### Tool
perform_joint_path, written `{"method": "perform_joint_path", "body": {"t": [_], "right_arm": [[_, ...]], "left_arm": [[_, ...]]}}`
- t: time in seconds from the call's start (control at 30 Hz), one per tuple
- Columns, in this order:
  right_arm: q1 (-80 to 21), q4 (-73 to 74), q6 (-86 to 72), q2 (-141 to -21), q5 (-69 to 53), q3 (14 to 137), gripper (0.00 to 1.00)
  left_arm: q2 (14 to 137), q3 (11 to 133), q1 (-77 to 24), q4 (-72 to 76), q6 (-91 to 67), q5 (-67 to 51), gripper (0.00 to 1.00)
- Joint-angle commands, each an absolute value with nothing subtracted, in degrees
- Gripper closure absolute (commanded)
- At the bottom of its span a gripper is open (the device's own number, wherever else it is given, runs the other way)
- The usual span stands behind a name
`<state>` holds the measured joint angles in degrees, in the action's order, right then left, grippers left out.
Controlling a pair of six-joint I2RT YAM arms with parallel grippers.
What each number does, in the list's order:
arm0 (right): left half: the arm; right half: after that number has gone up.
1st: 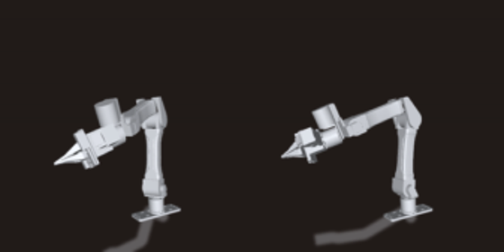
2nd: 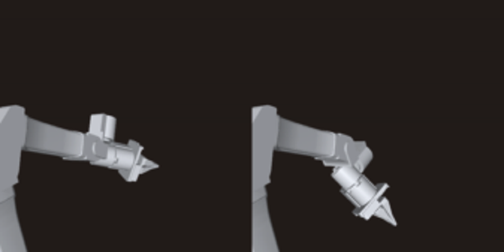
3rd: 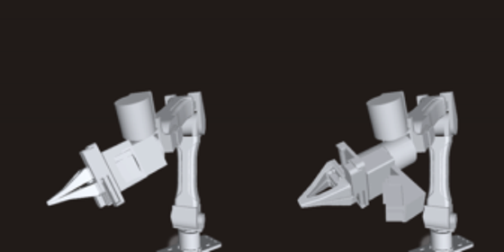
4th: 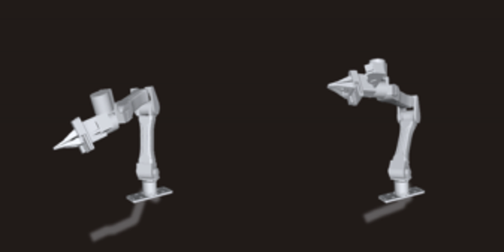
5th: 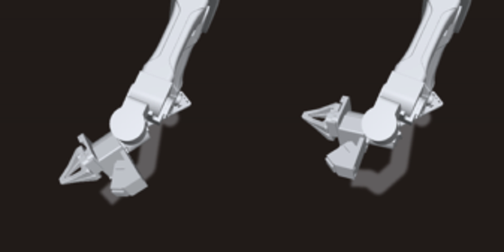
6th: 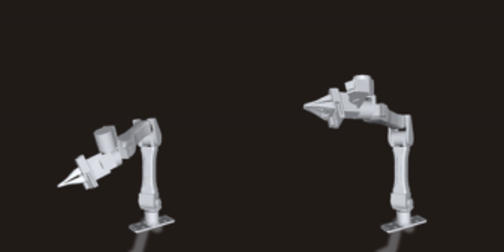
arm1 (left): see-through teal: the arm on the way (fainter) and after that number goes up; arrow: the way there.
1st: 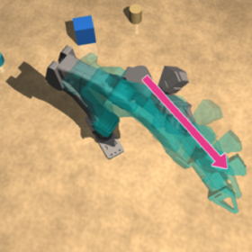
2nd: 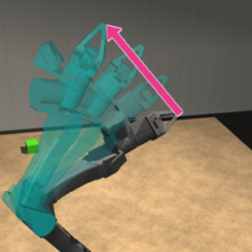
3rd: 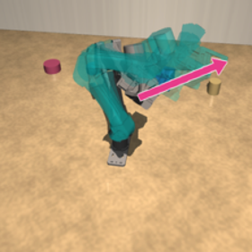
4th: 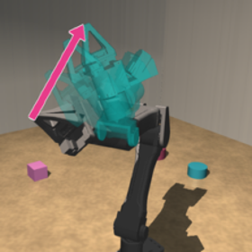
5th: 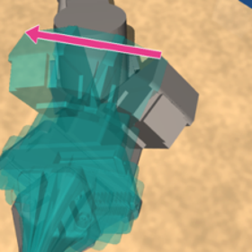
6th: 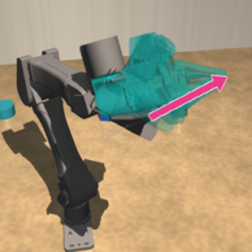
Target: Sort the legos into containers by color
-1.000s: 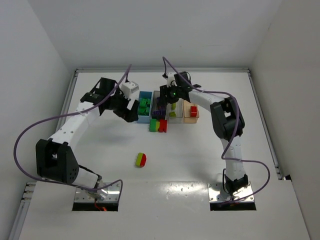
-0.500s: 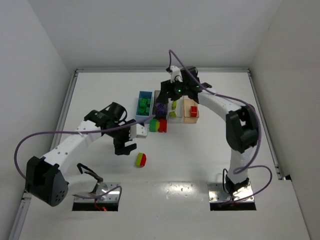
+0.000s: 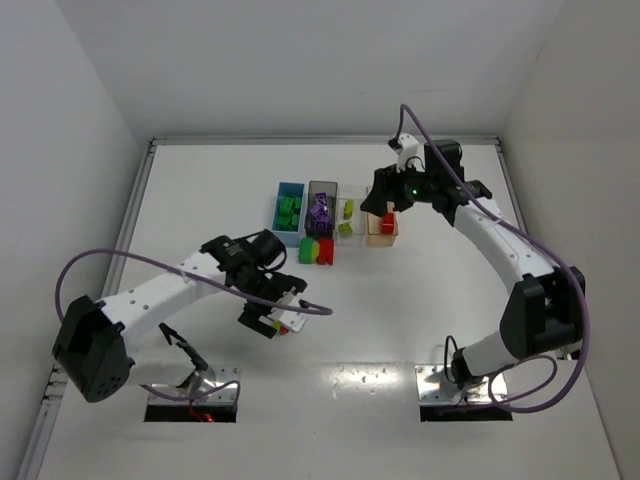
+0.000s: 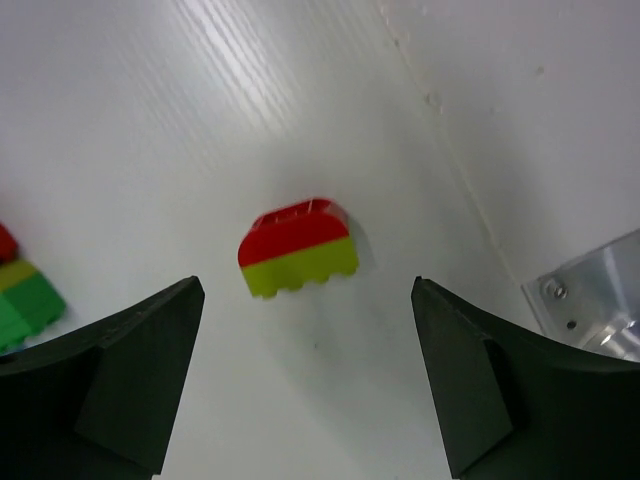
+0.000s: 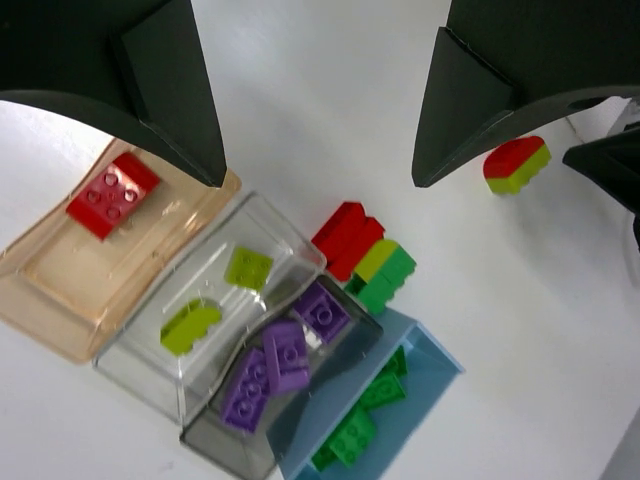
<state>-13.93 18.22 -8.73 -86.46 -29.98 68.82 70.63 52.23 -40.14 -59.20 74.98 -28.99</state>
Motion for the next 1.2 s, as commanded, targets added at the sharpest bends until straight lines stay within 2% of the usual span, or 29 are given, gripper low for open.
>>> {"method": "perform_joint_path", "body": {"t": [0.0, 0.2, 0.3, 0.57, 0.87, 1.17], "right_arm": [[-12.4, 21.0, -7.03, -84.2, -30.23, 67.06, 0.24], [-10.47, 21.71, -8.08, -83.67, -32.6, 66.53, 0.24], [-9.85, 21.71, -8.7, -83.67, -33.3, 66.53, 0.24], [-8.7, 21.09, -8.7, -83.67, -34.98, 65.48, 0.24], [-7.65, 20.57, -9.23, -84.29, -36.12, 64.42, 0.24], [-7.12, 20.57, -9.23, -85.87, -37.18, 63.9, 0.24]], "left_arm": [[75.4, 56.33, -43.51, -54.15, 57.44, -33.91, 0.09], [70.95, 52.39, -44.03, -40.02, 34.5, -32.18, 0.09], [68.3, 48.28, -44.03, -36.4, 29.9, -29.19, 0.08], [62.58, 39.03, -46.41, -37.27, 37.17, -17.77, 0.01], [61.96, 33.66, -41.75, -37.36, 54.04, -18.81, 0.01], [64.94, 33.13, -39.73, -34.64, 56.69, -21.18, 0.01]]}}
